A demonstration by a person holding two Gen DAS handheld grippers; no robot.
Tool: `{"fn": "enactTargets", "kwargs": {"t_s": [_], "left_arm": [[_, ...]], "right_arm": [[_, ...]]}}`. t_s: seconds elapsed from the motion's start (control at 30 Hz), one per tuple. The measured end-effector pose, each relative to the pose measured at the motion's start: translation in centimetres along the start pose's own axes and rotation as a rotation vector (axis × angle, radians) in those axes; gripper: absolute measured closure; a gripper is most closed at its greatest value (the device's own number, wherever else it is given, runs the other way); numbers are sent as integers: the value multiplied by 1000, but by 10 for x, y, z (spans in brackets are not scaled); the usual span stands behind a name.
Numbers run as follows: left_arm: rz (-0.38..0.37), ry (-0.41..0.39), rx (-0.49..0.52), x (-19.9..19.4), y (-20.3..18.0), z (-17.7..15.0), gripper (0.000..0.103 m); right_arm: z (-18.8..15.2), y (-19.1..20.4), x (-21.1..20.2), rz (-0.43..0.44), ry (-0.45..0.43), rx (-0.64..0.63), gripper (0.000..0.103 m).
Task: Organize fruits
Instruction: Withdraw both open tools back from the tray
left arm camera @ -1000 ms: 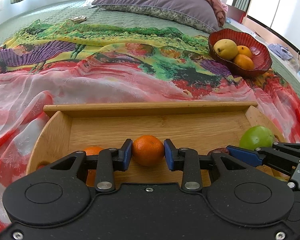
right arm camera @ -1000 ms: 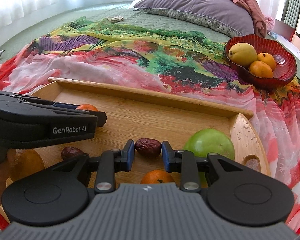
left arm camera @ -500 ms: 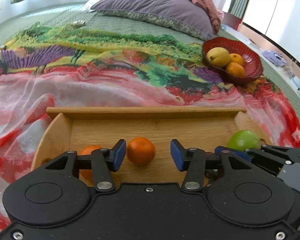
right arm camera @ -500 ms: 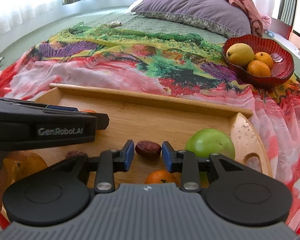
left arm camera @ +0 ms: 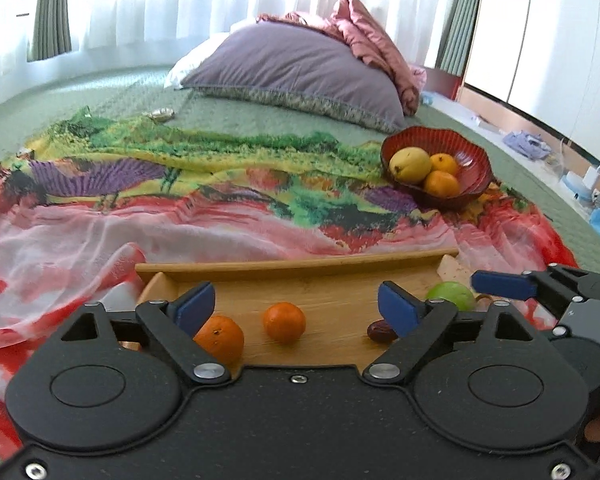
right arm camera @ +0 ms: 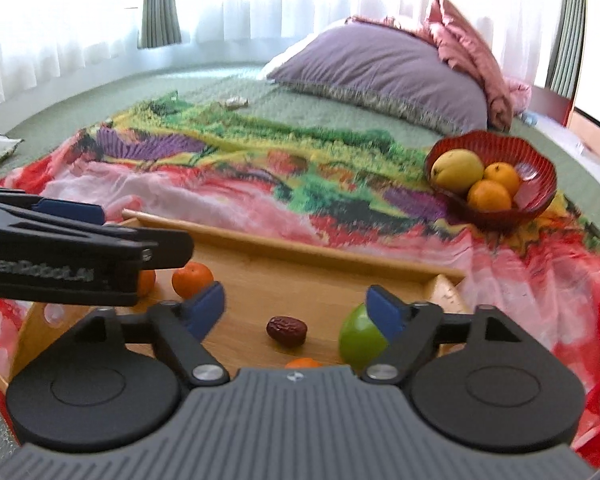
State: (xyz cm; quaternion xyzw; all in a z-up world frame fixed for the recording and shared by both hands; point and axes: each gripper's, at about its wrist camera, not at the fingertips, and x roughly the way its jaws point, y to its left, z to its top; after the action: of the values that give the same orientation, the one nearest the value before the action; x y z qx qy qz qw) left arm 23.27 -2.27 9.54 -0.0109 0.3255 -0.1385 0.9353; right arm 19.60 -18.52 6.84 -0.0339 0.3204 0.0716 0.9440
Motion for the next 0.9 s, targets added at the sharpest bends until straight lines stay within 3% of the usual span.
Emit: {"fn": "enactTargets", "kwargs": {"t_s": [0.07, 0.23, 0.4, 0.9], "left_arm": [[12, -14, 8, -10, 0, -3, 4], [58, -55, 49, -33, -2, -15, 0], [66, -71, 32, -54, 2, -26, 0], [89, -108, 4, -91, 0, -73, 0]], "right_arm": [[-1, -2, -9, -11, -19, -1, 12], [-6, -5, -27, -22, -35, -13, 8], [-13, -10, -46, -23, -63, -11, 0], [-46, -16, -89, -32, -136, 82, 0]]}}
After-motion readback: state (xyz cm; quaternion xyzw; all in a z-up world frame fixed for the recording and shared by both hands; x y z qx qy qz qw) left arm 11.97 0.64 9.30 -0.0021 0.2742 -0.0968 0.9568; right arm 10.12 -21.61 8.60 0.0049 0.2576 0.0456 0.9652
